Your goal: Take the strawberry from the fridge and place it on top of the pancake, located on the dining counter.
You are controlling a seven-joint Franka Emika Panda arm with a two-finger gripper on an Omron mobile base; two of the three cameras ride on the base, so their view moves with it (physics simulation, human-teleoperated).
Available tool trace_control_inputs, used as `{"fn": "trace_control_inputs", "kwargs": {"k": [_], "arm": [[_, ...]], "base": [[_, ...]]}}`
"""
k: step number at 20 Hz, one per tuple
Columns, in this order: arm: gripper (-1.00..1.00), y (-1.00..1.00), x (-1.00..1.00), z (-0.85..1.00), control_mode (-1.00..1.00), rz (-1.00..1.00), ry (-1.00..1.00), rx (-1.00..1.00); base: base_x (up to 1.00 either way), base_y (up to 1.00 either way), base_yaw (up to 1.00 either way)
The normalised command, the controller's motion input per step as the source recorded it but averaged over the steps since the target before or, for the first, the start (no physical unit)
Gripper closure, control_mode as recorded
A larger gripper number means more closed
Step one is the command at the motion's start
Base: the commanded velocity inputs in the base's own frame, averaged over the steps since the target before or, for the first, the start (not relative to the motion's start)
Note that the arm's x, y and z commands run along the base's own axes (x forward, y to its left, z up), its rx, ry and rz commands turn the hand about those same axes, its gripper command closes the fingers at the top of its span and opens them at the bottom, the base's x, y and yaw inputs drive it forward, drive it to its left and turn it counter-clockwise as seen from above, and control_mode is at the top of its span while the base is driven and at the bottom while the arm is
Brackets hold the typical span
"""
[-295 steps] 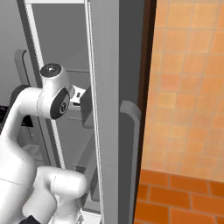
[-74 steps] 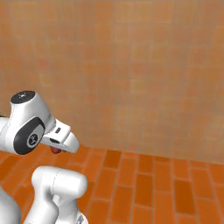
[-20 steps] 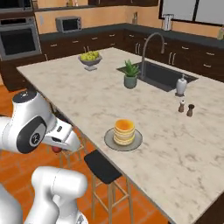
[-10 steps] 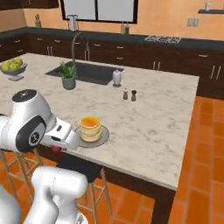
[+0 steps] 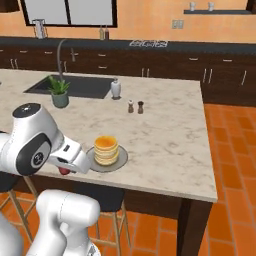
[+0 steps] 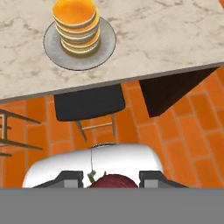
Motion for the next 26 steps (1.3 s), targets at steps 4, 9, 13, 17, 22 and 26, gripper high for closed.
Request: {"fn": "trace_control_inputs", "kwargs": {"k": [4,9,13,17,22,26], "arm": [[1.00,0.00,0.00,0.00,1.00,0.00,0.00,0.00],[1.00,0.00,0.00,0.00,1.00,0.00,0.00,0.00],[1.00,0.00,0.00,0.00,1.00,0.00,0.00,0.00],[1.00,0.00,0.00,0.00,1.00,0.00,0.00,0.00],[1.00,0.00,0.00,0.00,-1.00,0.00,0.00,0.00],[1.00,-0.21,0.33,0.00,-1.00,0.10,0.00,0.00]], "base": [[0.52,0.13,-0.07],[0.51,0.38,-0.13],[0.18,0.50,-0.07],[0.05,0.59,0.00],[0.00,0.33,0.00],[0.00,0.00,0.00]]}}
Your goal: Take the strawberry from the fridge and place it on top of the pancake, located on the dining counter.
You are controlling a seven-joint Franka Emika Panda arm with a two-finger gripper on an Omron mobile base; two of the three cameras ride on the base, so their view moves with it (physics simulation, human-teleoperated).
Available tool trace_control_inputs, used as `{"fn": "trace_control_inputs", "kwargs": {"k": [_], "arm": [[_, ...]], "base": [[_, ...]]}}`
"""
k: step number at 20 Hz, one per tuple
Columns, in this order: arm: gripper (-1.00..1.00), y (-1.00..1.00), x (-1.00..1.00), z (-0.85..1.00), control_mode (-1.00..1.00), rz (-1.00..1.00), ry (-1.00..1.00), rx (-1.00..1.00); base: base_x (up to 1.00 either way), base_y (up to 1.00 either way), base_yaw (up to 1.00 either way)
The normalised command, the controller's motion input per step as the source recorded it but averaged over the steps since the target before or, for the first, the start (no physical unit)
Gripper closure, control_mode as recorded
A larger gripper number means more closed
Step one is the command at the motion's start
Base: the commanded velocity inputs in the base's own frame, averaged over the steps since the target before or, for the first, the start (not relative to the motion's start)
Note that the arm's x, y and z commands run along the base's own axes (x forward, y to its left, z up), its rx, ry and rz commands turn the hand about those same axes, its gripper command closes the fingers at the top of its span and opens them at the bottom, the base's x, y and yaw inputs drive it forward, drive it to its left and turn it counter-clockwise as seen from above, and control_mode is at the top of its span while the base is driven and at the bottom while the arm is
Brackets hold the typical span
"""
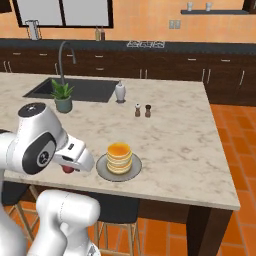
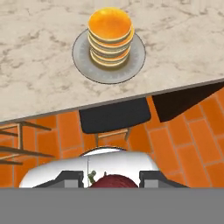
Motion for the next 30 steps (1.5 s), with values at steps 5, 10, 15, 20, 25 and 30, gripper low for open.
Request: {"fn": "trace_control_inputs", "kwargs": {"k": [5,10,15,20,25,30], "arm": [[1.00,-0.24,1.00,0.00,-1.00,0.05,0.09,0.01],[1.00,-0.45,1.00,-0.03,-1.00,0.02,0.14,0.07],[1.00,-0.37,1.00,0.00,-1.00,0.01,0.18,0.07],[1.00,-0.05,1.00,-0.32,-1.00,0.00,0.04,0.02],[1.00,0.10,0.95,-0.63,-1.00,0.00,-0.11,0.00],[1.00,-0.07,0.51,-0.26,-1.00,0.00,0.01,0.00]], "base": [[0.00,0.00,0.00],[0.00,0.00,0.00],[0.00,0.00,0.00],[0.00,0.00,0.00],[0.00,0.00,0.00],[0.00,0.00,0.00]]}}
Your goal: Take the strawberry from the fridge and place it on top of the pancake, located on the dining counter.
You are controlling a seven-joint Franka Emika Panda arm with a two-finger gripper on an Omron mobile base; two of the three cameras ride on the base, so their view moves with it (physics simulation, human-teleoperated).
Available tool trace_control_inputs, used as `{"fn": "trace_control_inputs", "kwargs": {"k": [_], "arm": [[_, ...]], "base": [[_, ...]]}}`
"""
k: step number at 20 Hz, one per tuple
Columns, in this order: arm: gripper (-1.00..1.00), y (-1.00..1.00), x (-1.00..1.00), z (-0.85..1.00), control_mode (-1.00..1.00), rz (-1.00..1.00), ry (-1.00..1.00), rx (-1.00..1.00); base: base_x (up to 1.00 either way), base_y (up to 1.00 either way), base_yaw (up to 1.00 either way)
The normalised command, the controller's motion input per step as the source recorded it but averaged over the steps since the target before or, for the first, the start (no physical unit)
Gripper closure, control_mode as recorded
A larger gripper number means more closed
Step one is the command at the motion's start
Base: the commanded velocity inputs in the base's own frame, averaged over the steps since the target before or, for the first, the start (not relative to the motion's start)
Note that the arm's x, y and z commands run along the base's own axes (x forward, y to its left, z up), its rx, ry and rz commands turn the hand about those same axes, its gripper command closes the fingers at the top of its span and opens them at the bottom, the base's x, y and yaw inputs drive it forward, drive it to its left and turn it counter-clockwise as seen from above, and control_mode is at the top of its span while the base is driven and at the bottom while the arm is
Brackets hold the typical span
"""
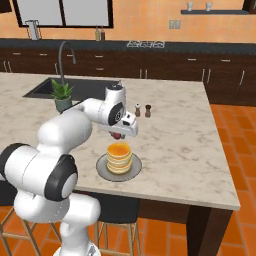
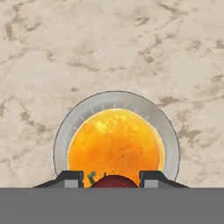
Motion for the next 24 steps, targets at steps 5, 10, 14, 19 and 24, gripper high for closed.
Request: {"fn": "trace_control_inputs", "kwargs": {"k": [5,10,14,19,24], "arm": [[1.00,-0.06,-0.25,-0.10,-1.00,0.13,0.15,0.00],[1.00,-0.11,0.00,-0.18,-1.00,0.16,0.02,0.00],[1.00,0.00,-0.14,-0.27,-1.00,0.15,0.00,-0.01],[1.00,0.06,-0.04,-0.28,-1.00,0.06,0.00,-0.05],[1.00,0.01,0.09,-0.14,-1.00,0.00,0.00,-0.03]], "base": [[0.00,0.00,0.00],[0.00,0.00,0.00],[0.00,0.00,0.00],[0.00,0.00,0.00],[0.00,0.00,0.00]]}}
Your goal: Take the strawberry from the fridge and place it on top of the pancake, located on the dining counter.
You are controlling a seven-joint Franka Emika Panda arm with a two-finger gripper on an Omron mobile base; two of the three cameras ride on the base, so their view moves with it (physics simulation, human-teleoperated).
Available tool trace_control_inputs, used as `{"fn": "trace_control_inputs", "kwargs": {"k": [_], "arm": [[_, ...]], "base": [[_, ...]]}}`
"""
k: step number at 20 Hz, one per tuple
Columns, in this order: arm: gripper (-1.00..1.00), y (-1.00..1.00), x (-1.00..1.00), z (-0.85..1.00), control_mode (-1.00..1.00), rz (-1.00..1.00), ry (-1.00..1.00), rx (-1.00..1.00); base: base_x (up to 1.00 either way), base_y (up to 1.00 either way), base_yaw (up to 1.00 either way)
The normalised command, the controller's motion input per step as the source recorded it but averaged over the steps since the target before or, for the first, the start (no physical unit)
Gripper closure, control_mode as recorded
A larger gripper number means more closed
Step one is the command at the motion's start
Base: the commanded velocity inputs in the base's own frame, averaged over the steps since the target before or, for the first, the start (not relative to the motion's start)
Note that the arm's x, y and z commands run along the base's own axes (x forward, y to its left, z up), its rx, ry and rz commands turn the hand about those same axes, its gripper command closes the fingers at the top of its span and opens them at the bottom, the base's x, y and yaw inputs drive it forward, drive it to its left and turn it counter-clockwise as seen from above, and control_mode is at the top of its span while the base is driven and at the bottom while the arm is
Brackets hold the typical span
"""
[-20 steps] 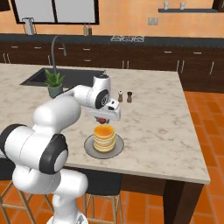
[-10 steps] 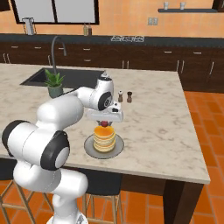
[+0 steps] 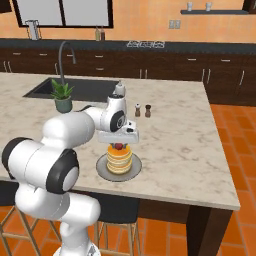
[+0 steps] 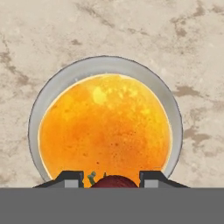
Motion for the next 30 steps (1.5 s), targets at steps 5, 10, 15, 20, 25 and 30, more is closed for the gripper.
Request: {"fn": "trace_control_inputs", "kwargs": {"k": [5,10,15,20,25,30], "arm": [[1.00,0.00,0.08,0.00,-1.00,0.00,-0.01,0.00],[1.00,0.00,0.00,-0.10,-1.00,0.00,0.00,0.00],[1.00,0.00,0.00,-0.14,-1.00,0.00,0.00,0.00],[1.00,0.00,0.00,-0.09,-1.00,0.00,-0.02,0.00],[-1.00,0.00,0.00,-0.03,-1.00,0.00,-0.05,0.00],[-1.00,0.00,0.00,0.01,-1.00,0.00,-0.10,0.00]], "base": [[0.00,0.00,0.00],[0.00,0.00,0.00],[0.00,0.00,0.00],[0.00,0.00,0.00],[0.00,0.00,0.00],[0.00,0.00,0.00]]}}
